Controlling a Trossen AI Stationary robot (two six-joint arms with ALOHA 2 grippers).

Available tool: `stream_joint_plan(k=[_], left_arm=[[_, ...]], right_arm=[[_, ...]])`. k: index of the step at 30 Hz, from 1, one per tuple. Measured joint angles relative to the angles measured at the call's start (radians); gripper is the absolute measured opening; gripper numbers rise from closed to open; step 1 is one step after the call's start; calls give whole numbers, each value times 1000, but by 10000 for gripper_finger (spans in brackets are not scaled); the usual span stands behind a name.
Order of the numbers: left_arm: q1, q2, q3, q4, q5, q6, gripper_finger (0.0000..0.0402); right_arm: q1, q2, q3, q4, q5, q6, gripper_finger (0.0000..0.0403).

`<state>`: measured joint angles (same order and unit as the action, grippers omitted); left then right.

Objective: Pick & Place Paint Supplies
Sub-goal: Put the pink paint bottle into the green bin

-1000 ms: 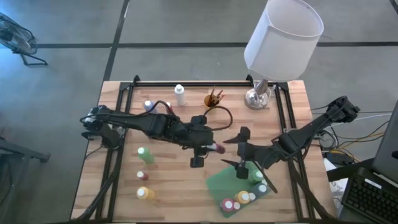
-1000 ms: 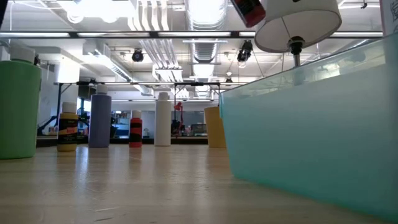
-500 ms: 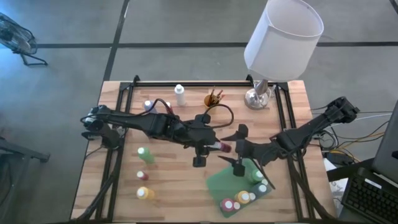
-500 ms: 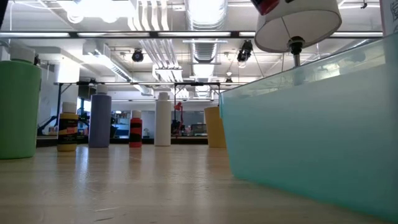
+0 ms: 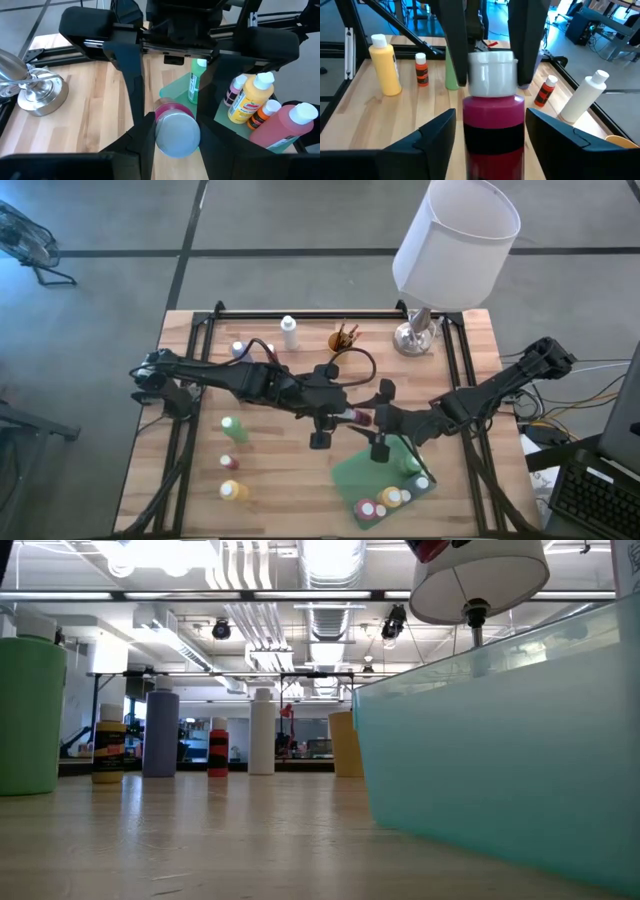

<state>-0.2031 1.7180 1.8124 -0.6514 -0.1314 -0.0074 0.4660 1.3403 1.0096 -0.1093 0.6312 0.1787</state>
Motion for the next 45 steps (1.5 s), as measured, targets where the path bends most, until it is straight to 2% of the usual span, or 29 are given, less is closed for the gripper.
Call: stream_joint_plan(k=[15,24,29,35,38,42,45], left_arm=[[0,0,0,-5,5,-2,131],[0,0,0,-6,8,-4,135],[0,0,0,-9,8,-8,164],[-3,-3,0,-24,-24,-8,232],[-3,-19,-1,-87,-51,-8,259],[-6,-39,-1,-194,-84,-17,269],[-20,-39,-36,-204,-130,-20,265]], right_arm=[[0,-1,0,17,0,-23,142],[0,-2,0,17,-1,-23,150],[0,-2,0,11,-1,-22,143],[0,-6,0,-1,0,-20,145],[0,-24,0,-51,1,6,146],[1,-57,0,-121,27,47,140],[3,-76,-1,-127,26,43,139]])
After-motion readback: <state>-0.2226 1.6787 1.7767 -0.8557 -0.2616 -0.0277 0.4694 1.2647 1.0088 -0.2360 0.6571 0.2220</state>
